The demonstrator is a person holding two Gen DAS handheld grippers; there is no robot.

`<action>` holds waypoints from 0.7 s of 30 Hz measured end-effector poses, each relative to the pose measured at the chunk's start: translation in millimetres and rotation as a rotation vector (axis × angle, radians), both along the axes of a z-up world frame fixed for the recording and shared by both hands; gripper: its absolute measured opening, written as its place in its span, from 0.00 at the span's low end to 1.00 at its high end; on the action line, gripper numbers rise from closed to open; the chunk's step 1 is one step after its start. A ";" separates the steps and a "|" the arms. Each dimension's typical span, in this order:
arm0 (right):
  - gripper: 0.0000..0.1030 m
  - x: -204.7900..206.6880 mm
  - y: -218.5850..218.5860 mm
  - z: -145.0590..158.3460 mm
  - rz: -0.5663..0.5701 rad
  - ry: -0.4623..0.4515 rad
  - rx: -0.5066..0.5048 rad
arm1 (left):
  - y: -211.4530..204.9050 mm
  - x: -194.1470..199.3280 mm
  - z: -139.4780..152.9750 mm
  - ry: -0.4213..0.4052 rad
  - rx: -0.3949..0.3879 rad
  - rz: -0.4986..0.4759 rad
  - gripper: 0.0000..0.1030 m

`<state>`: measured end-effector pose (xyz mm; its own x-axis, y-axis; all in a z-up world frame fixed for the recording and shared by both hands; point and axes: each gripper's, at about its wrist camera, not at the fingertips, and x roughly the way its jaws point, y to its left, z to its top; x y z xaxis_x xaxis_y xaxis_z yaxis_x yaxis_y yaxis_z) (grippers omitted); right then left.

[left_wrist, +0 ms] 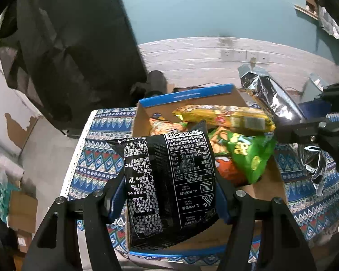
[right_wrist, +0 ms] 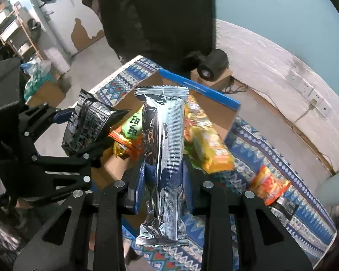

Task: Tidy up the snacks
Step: 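Lift both held snacks and carry them over the cardboard box, then open both tools to drop the snacks into the box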

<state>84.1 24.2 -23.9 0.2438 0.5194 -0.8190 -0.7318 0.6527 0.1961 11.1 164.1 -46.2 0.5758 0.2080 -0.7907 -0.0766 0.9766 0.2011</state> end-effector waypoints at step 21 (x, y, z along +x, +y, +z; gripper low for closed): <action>0.42 3.7 34.8 -27.7 0.035 0.048 -0.044 | 23.7 6.3 -25.9 0.096 0.032 0.068 0.81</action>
